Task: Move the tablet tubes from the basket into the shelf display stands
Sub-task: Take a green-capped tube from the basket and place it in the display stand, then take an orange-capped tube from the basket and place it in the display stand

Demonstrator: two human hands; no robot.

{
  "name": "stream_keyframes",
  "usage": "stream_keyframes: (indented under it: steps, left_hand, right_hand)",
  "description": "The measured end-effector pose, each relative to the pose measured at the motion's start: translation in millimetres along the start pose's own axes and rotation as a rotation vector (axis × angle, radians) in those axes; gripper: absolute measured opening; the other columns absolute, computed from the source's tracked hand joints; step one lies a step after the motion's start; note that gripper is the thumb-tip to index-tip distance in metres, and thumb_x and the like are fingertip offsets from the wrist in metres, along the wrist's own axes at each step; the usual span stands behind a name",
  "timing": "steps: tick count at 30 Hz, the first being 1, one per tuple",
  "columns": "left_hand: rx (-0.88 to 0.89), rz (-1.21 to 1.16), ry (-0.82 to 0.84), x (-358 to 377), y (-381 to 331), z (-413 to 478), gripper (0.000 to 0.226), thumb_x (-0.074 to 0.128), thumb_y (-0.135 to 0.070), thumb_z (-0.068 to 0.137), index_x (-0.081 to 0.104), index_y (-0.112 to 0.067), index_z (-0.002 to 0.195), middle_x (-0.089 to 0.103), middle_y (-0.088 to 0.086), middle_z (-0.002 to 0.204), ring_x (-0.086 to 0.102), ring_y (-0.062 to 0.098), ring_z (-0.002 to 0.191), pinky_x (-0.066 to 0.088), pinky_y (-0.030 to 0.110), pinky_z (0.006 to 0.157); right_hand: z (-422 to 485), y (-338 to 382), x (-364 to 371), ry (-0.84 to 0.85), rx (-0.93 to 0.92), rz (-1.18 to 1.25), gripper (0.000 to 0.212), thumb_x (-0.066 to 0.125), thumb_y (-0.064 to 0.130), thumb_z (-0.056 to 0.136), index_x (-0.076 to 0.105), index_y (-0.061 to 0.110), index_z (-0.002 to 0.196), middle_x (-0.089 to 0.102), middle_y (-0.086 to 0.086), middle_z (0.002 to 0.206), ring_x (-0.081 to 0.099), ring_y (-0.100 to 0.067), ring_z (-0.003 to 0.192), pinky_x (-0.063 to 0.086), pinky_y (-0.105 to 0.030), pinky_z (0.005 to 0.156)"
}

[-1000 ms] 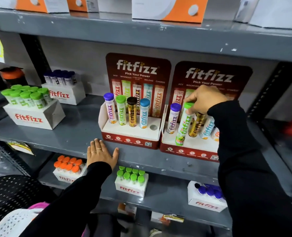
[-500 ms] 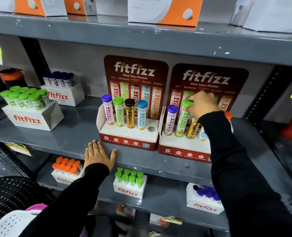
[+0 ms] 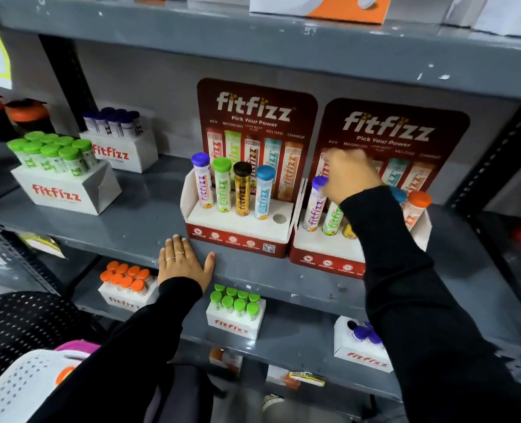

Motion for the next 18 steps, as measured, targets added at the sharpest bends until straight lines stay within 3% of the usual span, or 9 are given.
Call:
stream_keyframes:
  steps: [4, 7, 9, 11, 14, 16, 18]
  left_hand:
    - [0.114, -0.097, -0.073, 3.6, 7.9, -11.7, 0.072, 0.022, -0.049, 0.091, 0.031, 0.004, 0.139, 0.029, 0.020, 0.150, 0.020, 0.033, 0.141, 0.009, 0.041, 0.117]
    - [0.219, -0.144, -0.154, 11.5, 34.8, -31.0, 0.068, 0.028, -0.042, 0.087, 0.043, 0.008, 0.130, 0.043, 0.025, 0.140, 0.033, 0.037, 0.134, 0.010, 0.036, 0.113]
    - [0.217, -0.131, -0.146, 29.5, 68.6, -50.5, 0.064, 0.033, -0.038, 0.088, 0.039, 0.008, 0.133, 0.040, 0.025, 0.142, 0.027, 0.033, 0.135, 0.003, 0.032, 0.115]
    - [0.119, -0.129, -0.114, 53.6, 117.0, -72.7, 0.063, 0.035, -0.036, 0.088, 0.038, 0.008, 0.133, 0.040, 0.026, 0.141, 0.030, 0.034, 0.134, 0.003, 0.031, 0.116]
    - [-0.175, -0.138, 0.017, 91.2, 198.2, -119.5, 0.065, 0.030, -0.038, 0.089, 0.041, 0.012, 0.129, 0.043, 0.029, 0.138, 0.040, 0.040, 0.129, 0.019, 0.040, 0.110]
    - [-0.364, -0.144, 0.125, 112.8, 248.5, -158.4, 0.076, 0.014, -0.049, 0.093, 0.042, 0.012, 0.129, 0.043, 0.029, 0.138, 0.042, 0.042, 0.128, 0.023, 0.043, 0.107]
    - [-0.475, -0.136, 0.198, 127.1, 281.0, -193.7, 0.088, 0.001, -0.057, 0.088, 0.035, 0.009, 0.135, 0.034, 0.025, 0.146, 0.032, 0.039, 0.135, 0.021, 0.044, 0.112]
  right_hand:
    - [-14.1, 88.1, 31.0, -0.075, -0.262, 0.100, 0.031, 0.058, 0.003, 0.089, 0.060, 0.007, 0.119, 0.065, -0.016, 0.116, 0.061, -0.033, 0.106, 0.053, -0.037, 0.086]
    - [-36.0, 159.4, 79.2, 0.050, -0.434, 0.176, 0.027, 0.059, 0.012, 0.089, 0.059, 0.008, 0.116, 0.063, -0.013, 0.119, 0.058, -0.032, 0.110, 0.047, -0.036, 0.087]
    - [-54.5, 200.7, 117.3, 0.163, -0.533, 0.233, 0.026, 0.061, 0.015, 0.090, 0.060, 0.008, 0.115, 0.065, -0.013, 0.116, 0.059, -0.032, 0.109, 0.046, -0.035, 0.088]
    - [-73.7, 238.7, 156.6, 0.288, -0.611, 0.252, 0.026, 0.059, 0.014, 0.090, 0.062, 0.006, 0.115, 0.066, -0.014, 0.115, 0.060, -0.033, 0.108, 0.046, -0.036, 0.088]
    - [-104.4, 290.7, 219.5, 0.456, -0.704, 0.245, 0.026, 0.060, 0.015, 0.087, 0.064, 0.007, 0.112, 0.065, -0.016, 0.118, 0.060, -0.034, 0.109, 0.049, -0.038, 0.086]
    - [-127.1, 323.2, 264.5, 0.601, -0.743, 0.188, 0.026, 0.063, 0.023, 0.087, 0.065, 0.008, 0.107, 0.067, -0.015, 0.113, 0.060, -0.033, 0.108, 0.050, -0.038, 0.085]
    - [-148.7, 346.1, 304.2, 0.754, -0.767, 0.151, 0.025, 0.059, 0.026, 0.090, 0.065, 0.007, 0.105, 0.067, -0.018, 0.109, 0.060, -0.033, 0.108, 0.049, -0.037, 0.084]
Point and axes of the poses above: each hand's wrist, its own z-axis towards the middle knuckle, its own x-axis out of the palm, y = z × x, the point moved 6 cm from there along z, towards the middle knuckle
